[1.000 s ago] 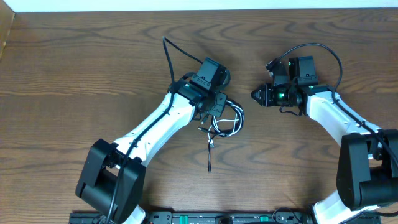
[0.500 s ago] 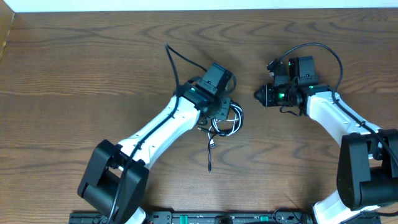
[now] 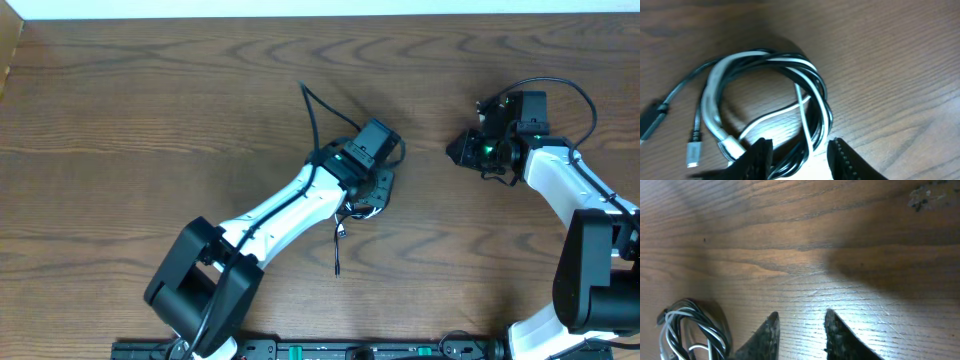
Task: Untangle cables
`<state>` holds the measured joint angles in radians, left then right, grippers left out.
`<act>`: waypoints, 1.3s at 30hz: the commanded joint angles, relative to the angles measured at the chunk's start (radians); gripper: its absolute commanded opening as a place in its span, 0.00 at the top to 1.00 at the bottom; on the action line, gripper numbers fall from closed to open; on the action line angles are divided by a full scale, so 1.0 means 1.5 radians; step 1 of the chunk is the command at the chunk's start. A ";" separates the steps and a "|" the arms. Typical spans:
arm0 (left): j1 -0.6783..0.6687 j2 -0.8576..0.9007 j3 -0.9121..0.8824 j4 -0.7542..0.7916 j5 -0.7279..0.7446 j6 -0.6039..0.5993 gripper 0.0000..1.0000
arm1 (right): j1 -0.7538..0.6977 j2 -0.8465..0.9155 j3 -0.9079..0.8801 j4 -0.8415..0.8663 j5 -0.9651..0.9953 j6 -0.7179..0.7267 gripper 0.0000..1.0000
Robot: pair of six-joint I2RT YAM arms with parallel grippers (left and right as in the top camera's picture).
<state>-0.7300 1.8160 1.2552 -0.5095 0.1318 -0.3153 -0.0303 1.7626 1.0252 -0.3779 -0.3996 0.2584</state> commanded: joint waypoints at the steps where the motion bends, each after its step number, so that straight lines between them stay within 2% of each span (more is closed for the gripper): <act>1: -0.021 0.022 -0.005 0.010 -0.001 0.002 0.59 | 0.001 -0.004 0.001 -0.001 0.001 0.008 0.72; 11: -0.053 0.083 -0.005 0.060 -0.001 -0.001 0.59 | 0.004 -0.004 0.001 -0.001 0.001 0.008 0.72; 20: -0.053 0.087 -0.005 0.073 -0.002 -0.001 0.60 | 0.004 -0.004 0.001 -0.003 0.001 0.008 0.71; 30: -0.064 0.115 -0.005 0.095 -0.002 -0.001 0.74 | 0.004 -0.004 0.001 -0.005 0.001 0.008 0.71; 33: -0.064 0.115 -0.005 0.095 -0.001 -0.001 0.92 | 0.004 -0.004 0.001 -0.005 0.001 0.008 0.71; 39: -0.063 0.083 -0.004 0.086 -0.001 0.000 0.93 | 0.004 -0.004 0.001 -0.005 0.001 0.008 0.71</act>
<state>-0.8211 1.9690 1.2545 -0.3660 0.1287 -0.3176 -0.0296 1.7626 1.0252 -0.3840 -0.3992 0.2604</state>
